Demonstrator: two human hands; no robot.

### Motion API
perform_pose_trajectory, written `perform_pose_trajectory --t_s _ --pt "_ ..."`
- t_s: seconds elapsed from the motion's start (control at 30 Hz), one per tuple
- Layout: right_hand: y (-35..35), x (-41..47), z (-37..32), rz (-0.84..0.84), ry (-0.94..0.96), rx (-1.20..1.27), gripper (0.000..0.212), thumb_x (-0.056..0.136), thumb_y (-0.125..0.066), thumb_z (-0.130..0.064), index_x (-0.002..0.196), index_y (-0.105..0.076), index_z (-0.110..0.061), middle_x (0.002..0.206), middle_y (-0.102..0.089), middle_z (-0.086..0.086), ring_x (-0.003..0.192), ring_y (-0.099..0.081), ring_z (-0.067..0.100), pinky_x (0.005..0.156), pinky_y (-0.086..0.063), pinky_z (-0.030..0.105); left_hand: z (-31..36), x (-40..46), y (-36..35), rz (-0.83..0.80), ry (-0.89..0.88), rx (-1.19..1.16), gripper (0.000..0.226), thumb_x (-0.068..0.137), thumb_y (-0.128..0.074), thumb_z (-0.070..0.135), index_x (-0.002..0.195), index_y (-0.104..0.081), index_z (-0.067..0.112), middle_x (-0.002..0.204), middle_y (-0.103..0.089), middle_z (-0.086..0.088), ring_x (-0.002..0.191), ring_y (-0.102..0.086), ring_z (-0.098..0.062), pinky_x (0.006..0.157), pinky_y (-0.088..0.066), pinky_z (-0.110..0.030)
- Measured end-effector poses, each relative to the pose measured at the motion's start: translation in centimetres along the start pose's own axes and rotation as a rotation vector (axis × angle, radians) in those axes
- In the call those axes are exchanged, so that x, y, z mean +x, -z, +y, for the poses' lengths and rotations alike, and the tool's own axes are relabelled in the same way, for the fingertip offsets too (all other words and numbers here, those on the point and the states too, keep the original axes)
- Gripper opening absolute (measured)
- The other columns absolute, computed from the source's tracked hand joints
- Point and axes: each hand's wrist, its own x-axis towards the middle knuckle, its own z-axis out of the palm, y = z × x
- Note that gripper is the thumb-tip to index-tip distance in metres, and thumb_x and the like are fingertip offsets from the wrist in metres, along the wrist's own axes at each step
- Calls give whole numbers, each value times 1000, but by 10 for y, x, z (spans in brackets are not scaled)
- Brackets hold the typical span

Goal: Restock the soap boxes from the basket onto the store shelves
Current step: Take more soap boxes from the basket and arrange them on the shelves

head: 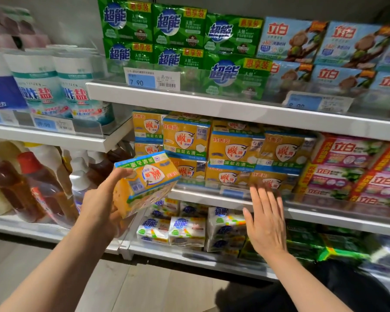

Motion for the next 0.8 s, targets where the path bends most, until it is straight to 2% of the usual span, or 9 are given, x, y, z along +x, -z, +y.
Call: perform_pose_trajectory --t_s 0.13,0.23,0.27,0.33,0.4,0.5,0.57,0.63,0.8 --pt "4 -3 -2 -26 12 5 57 93 -36 -38 143 -37 -9 143 -47 13 135 -34 27 118 -10 45 1 -4 -3 -28 65 -46 41 77 -70 42 96 -68 6 71 -66 -9 55 -62 -16 59 -41 -25" --pt "9 3 -10 -3 31 28 60 90 -40 -38 142 -38 -7 141 -48 14 134 -36 27 117 -15 50 3 -9 -8 -61 120 -45 44 82 -64 47 95 -65 6 60 -65 -6 39 -56 -11 38 -43 -16" --pt "11 6 -14 15 52 38 62 89 -42 -37 142 -38 -7 141 -47 14 134 -36 27 116 -16 51 4 -10 -9 -70 125 -40 46 81 -64 50 98 -66 7 64 -67 -8 45 -61 -13 42 -48 -18" --pt "14 14 -23 59 101 54 64 86 -50 -33 143 -37 -6 141 -45 16 135 -36 30 116 -17 52 3 -7 -8 -50 123 -52 51 79 -65 55 102 -67 10 77 -73 -13 69 -71 -23 75 -60 -33" --pt "15 22 -32 106 125 64 69 82 -65 -26 142 -38 -7 137 -45 19 131 -36 34 116 -18 53 5 -5 -6 -28 130 -69 50 79 -65 57 102 -68 13 84 -75 -17 85 -73 -31 92 -54 -43" --pt "16 28 -44 142 114 83 78 69 -80 -18 136 -42 -5 128 -45 22 122 -38 39 109 -28 57 14 -9 -7 -29 143 -153 45 85 -62 51 106 -66 11 82 -74 -17 63 -73 -25 56 -61 -38" --pt "17 30 -49 155 126 87 76 66 -82 -16 131 -45 -2 125 -45 22 118 -39 40 103 -35 60 22 -12 -10 0 131 -231 52 88 -61 44 122 -62 5 114 -69 -18 39 -62 -15 31 -45 -21" --pt "17 33 -52 158 142 82 73 65 -83 -15 127 -49 0 123 -46 22 116 -40 40 102 -35 60 27 -5 -10 54 88 -286 64 87 -63 43 134 -53 0 139 -47 -18 27 -50 -7 27 -35 -13" --pt "14 35 -54 127 140 88 70 62 -83 -10 123 -51 2 120 -49 24 113 -43 42 102 -32 60 41 20 0 256 -49 -315 64 76 -77 39 119 -58 -4 110 -70 -20 63 -72 -30 47 -58 -42"
